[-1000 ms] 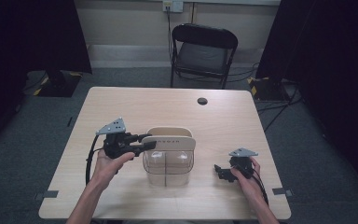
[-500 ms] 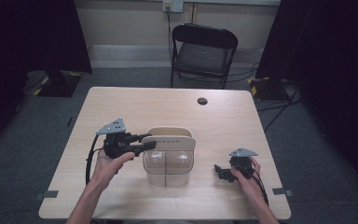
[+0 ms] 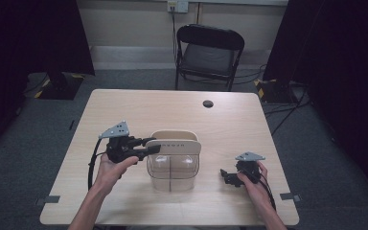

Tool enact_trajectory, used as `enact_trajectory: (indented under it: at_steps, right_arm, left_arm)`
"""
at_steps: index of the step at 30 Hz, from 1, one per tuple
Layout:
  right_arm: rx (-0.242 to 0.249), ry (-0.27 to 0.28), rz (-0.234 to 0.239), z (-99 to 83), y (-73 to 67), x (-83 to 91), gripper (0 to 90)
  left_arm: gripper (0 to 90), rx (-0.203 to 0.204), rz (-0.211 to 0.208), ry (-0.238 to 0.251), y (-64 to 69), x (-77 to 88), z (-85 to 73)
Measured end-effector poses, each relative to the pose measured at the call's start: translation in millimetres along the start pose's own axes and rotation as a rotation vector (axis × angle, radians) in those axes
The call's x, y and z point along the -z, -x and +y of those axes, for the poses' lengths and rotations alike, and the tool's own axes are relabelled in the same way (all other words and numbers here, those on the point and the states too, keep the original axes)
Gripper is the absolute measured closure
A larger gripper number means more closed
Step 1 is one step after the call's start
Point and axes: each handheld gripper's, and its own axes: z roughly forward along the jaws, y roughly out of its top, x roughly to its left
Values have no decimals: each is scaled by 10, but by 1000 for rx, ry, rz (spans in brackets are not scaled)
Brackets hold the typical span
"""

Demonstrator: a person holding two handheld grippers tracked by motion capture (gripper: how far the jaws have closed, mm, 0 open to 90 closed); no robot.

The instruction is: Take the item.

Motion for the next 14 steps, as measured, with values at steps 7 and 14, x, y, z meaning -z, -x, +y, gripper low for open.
enact_trajectory:
  at_steps: [7, 14]
  right_arm:
    - [0, 0, 0, 0, 0, 0, 93]
    - [0, 0, 0, 0, 0, 0, 93]
  left_arm:
    - [599, -2, 0, -6, -5, 5, 1]
    - [600, 0, -1, -2, -6, 1, 0]
